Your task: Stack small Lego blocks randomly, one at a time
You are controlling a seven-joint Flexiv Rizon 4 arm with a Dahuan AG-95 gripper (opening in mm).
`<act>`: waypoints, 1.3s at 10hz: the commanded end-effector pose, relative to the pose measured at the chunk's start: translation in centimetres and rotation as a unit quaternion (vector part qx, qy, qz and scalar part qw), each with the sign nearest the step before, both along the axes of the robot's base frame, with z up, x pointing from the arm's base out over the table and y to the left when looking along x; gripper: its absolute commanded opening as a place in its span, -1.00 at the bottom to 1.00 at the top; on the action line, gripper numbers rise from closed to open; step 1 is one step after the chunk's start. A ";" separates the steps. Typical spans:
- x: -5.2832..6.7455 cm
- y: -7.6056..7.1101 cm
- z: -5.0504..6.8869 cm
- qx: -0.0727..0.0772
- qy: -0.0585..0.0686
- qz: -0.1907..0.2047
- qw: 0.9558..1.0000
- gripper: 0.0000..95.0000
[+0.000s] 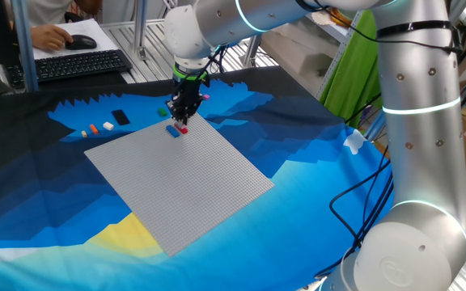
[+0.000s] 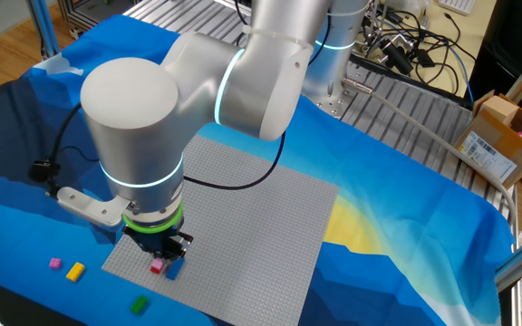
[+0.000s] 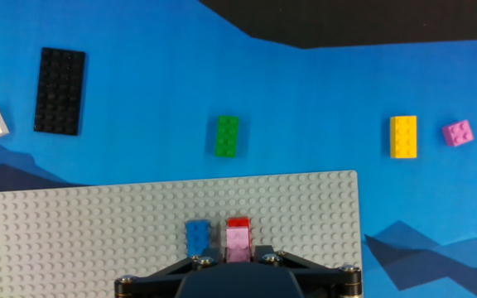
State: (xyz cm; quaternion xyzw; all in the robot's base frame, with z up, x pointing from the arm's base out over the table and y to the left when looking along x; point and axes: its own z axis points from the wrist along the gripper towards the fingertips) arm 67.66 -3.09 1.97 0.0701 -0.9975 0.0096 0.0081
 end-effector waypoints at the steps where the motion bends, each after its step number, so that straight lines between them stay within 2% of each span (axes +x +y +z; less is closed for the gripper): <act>1: 0.0 0.0 0.0 0.001 0.000 0.000 1.000 -1.00; 13: 0.4 0.1 -0.1 0.000 0.001 0.002 1.000 -1.00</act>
